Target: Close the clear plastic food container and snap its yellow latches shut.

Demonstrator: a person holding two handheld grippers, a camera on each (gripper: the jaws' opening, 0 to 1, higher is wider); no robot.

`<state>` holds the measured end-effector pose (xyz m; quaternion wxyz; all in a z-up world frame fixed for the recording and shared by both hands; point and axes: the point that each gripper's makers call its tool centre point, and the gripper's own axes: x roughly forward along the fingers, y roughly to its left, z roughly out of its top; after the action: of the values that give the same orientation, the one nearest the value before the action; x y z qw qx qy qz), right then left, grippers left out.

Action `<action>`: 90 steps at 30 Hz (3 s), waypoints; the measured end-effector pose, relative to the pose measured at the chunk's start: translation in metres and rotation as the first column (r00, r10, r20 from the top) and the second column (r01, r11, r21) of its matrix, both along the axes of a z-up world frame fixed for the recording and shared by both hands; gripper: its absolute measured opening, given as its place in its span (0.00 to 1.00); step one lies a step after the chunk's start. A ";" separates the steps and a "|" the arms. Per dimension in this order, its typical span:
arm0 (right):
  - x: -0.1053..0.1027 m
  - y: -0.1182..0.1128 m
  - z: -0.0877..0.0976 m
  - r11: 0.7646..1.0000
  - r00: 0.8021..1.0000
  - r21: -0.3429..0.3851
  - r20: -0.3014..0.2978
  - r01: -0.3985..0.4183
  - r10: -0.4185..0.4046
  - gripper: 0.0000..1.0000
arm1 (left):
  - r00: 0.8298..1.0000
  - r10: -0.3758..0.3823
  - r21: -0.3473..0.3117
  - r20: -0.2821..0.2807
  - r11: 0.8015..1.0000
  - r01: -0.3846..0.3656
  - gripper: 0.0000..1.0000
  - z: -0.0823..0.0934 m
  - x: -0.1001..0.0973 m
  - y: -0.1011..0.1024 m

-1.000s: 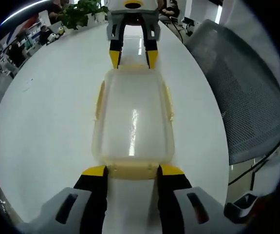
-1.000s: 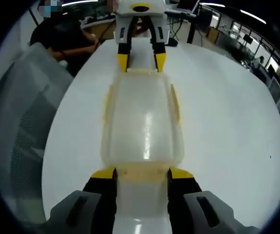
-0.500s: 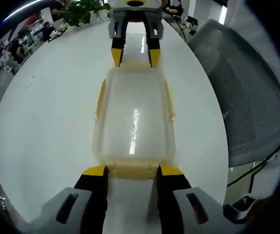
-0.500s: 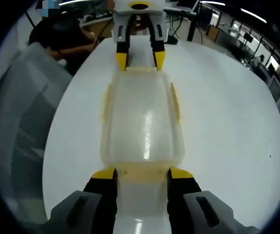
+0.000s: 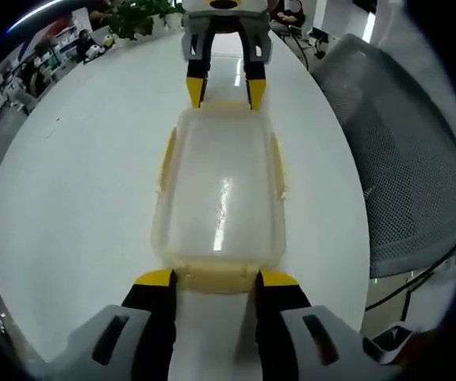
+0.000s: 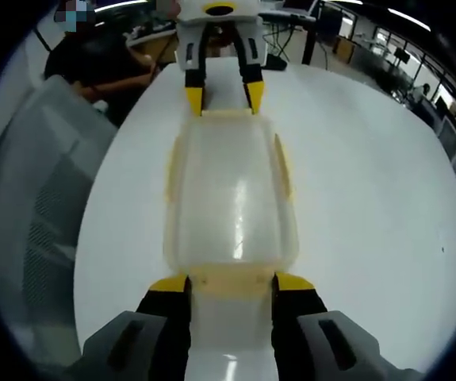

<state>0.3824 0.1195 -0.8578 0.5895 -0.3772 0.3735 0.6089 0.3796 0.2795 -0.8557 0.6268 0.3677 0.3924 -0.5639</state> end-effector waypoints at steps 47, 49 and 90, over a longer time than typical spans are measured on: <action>-0.003 -0.041 0.049 1.000 0.995 0.009 0.094 0.020 -0.021 0.38 | 0.995 -0.012 -0.009 0.094 1.000 0.013 0.38 0.048 -0.001 -0.042; -0.004 -0.043 0.052 1.000 0.995 0.012 0.099 0.021 -0.022 0.38 | 0.995 -0.013 -0.009 0.097 1.000 0.014 0.38 0.049 -0.001 -0.043; -0.010 -0.100 0.074 0.998 0.990 0.032 0.127 0.048 -0.052 0.38 | 0.989 -0.047 -0.010 0.138 0.999 0.049 0.38 0.073 -0.004 -0.101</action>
<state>0.3720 0.0192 -0.7841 0.6327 -0.3975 0.3354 0.5738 0.3759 0.1789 -0.7823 0.6411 0.4108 0.3354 -0.5547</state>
